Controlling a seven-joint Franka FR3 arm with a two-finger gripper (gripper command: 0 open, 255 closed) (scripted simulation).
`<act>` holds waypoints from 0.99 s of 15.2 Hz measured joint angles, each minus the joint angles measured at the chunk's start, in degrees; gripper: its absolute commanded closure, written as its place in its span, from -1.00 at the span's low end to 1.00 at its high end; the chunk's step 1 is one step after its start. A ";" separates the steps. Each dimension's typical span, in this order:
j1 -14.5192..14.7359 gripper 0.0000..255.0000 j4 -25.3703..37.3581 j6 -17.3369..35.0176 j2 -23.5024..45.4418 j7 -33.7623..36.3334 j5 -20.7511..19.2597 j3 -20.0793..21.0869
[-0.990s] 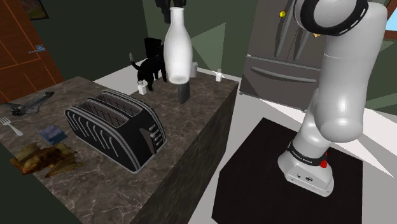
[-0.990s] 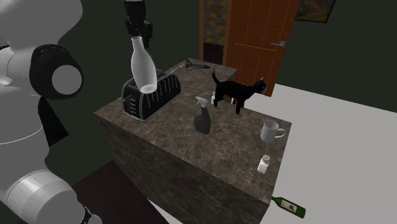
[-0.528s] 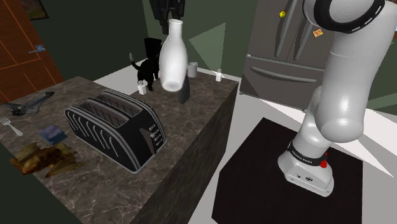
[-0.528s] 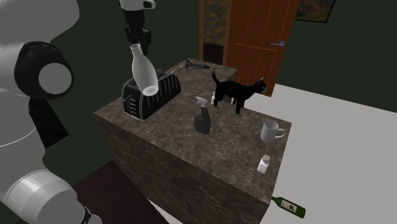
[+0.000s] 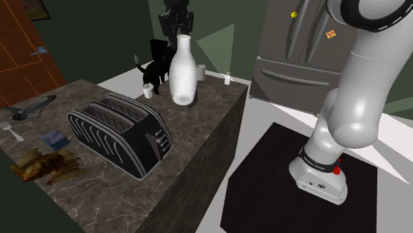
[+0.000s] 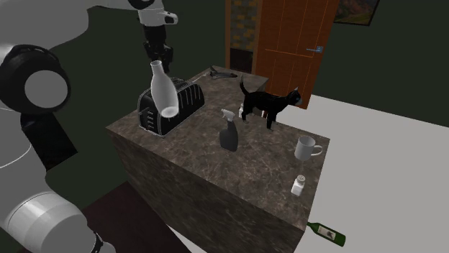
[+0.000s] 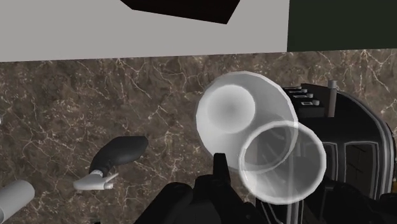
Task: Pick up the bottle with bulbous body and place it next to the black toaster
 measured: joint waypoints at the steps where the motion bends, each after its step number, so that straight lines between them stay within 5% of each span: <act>1: -0.06 1.00 -1.71 1.14 -0.57 -0.10 0.05 -0.04; 15: -0.11 1.00 -16.20 12.91 -3.29 -0.30 0.32 -0.05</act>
